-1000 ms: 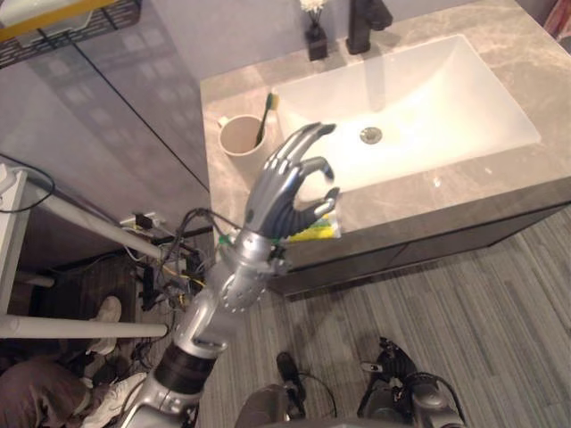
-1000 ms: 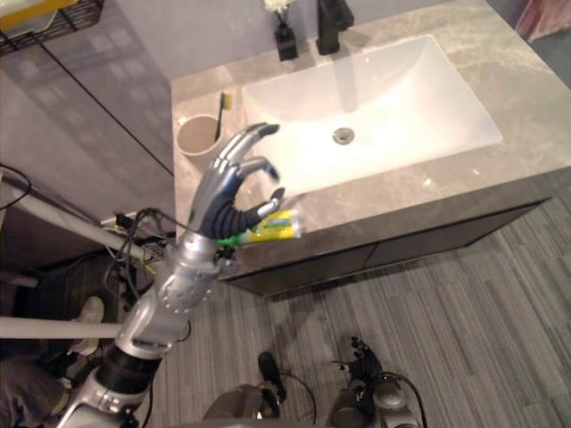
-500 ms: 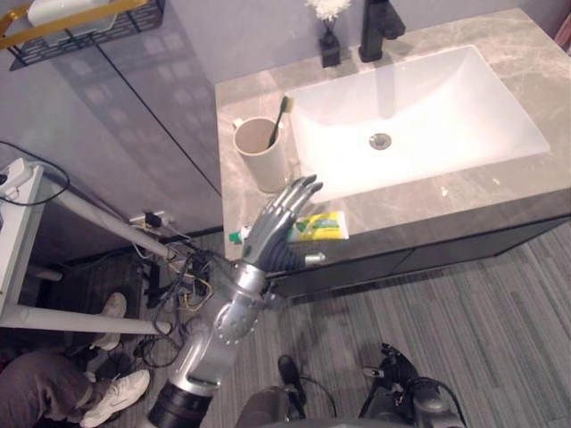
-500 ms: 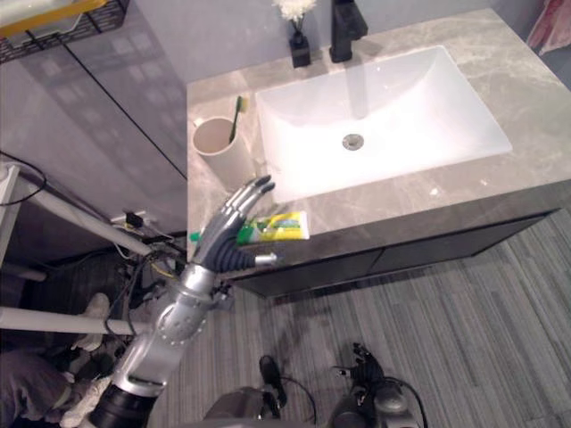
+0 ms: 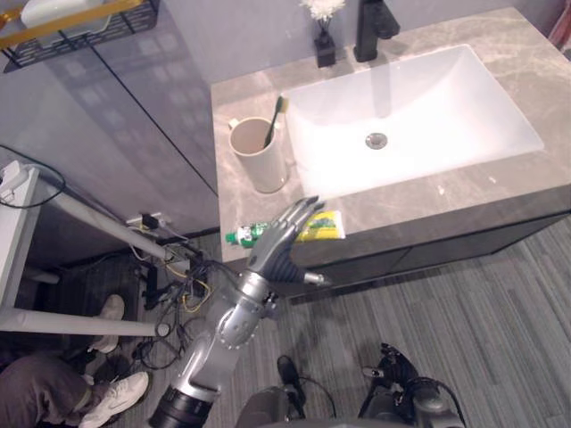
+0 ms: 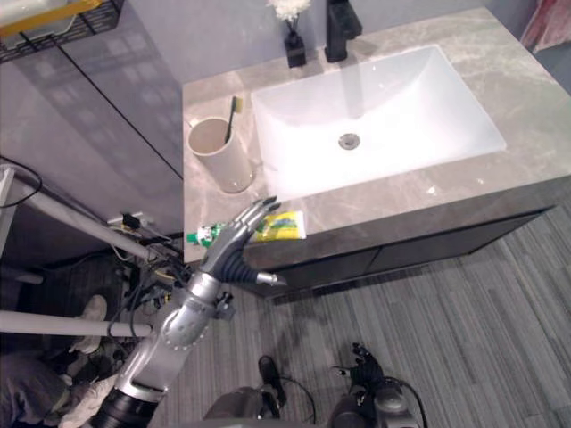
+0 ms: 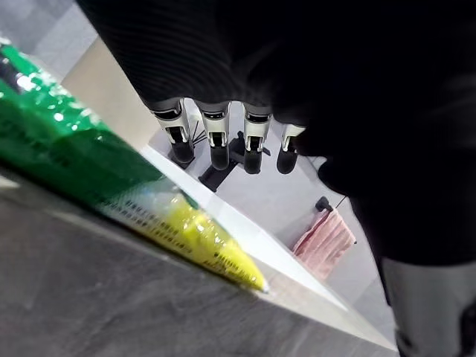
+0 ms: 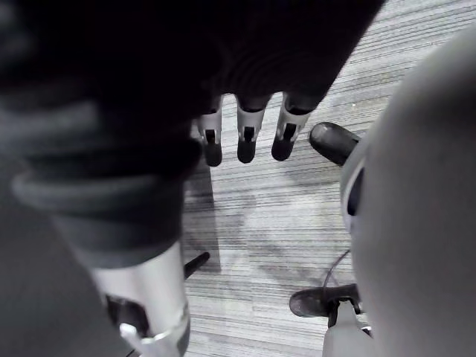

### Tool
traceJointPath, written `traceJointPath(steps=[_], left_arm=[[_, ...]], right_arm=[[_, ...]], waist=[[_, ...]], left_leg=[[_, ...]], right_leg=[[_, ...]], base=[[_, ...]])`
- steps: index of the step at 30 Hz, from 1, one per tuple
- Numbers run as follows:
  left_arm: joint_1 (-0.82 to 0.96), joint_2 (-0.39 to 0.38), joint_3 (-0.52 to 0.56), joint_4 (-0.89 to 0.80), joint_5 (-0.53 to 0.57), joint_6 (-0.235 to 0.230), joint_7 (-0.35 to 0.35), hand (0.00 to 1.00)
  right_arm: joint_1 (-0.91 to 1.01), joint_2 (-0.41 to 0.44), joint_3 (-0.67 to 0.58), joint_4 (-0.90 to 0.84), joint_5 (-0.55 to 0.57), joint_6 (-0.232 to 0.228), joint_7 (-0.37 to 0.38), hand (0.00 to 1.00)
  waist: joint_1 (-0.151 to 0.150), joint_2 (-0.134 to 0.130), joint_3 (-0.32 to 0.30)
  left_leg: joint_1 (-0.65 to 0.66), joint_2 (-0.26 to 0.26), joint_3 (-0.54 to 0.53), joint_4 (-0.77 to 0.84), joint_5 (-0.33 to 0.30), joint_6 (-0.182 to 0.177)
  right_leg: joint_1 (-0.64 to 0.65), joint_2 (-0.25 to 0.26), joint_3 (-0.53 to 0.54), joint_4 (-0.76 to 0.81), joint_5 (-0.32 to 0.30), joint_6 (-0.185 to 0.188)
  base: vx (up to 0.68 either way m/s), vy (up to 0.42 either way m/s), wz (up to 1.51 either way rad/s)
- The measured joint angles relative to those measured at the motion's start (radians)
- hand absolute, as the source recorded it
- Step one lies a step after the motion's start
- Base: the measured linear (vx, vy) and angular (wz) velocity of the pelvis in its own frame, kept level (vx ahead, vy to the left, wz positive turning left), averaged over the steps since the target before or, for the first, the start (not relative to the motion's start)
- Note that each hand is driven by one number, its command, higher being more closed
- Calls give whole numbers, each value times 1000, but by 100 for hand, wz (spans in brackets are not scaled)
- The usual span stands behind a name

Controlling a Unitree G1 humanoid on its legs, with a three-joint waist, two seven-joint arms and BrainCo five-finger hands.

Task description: Organize washtable

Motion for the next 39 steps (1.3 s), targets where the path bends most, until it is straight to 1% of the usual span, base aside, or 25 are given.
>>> traceJointPath(steps=[2, 7, 9, 11, 15, 18, 21, 30, 35, 39], left_arm=[[-1, 0, 0, 20, 18, 2, 1, 0], [-49, 0, 1, 84, 85, 4, 33, 0], [-72, 0, 1, 111, 128, 18, 51, 0], [-97, 0, 6, 133, 183, 38, 64, 0], [-109, 0, 12, 139, 224, 59, 78, 0], [-119, 1, 14, 139, 252, 61, 85, 0], [-119, 3, 14, 137, 261, 60, 86, 0], [-116, 41, 15, 134, 269, 59, 71, 0], [-103, 40, 24, 119, 272, 59, 50, 0], [-81, 40, 33, 117, 289, 60, 47, 0]], right_arm=[[0, 1, 0, -2, 1, 0, 1, 0], [8, 3, 1, -11, 11, -1, 2, 0], [9, 7, 2, -11, 11, -2, 4, 0], [9, 13, 4, -12, 11, -2, 19, 0], [9, 17, 3, -12, 12, -2, 20, 0], [10, 17, 3, -12, 14, -2, 20, 0], [14, 16, -1, -12, 33, -1, 20, 0], [16, 15, -2, -13, 36, 0, 21, 0], [25, 8, -2, -30, 42, 0, 22, 0], [26, 4, -12, -30, 40, 1, 22, 0]], waist=[[-1, -1, 0], [-3, -7, -3], [-7, -14, -6], [-18, -24, -12], [-24, -29, -15], [-24, -29, -15], [-22, -29, -15], [-19, -27, -14], [-16, -14, -14], [-12, -2, -14]], left_leg=[[0, 1, 7, -1, 0, 0], [0, 8, 13, -1, 0, 0], [0, 8, 16, -1, 0, 0], [0, 7, 20, -4, 0, 0], [0, 7, 24, -4, 0, 0], [0, 7, 24, -3, 0, 0], [0, 8, 22, -1, 0, 0], [0, 8, 19, 4, 0, 0], [1, 8, 18, 4, 0, 0], [2, 8, 18, 4, 0, 0]], right_leg=[[-4, 1, 6, 0, 1, -1], [-7, 7, 11, 0, 1, -1], [-11, 7, 15, 0, 2, -2], [-16, 7, 19, 0, 3, -4], [-20, 7, 23, 0, 5, -6], [-20, 6, 23, 0, 5, -6], [-18, 0, 22, 0, 5, -6], [-12, 0, 18, -3, 7, -5], [-6, 1, 16, -10, 10, -6], [-5, 1, 16, -10, 10, -6]], base=[[-10, 0, -9], [-12, -4, -3], [-22, -4, -6], [-21, 3, -7], [-9, 3, -4], [0, 0, 0], [0, 0, 0], [0, 0, 0], [0, 0, 0], [0, 0, 0]])
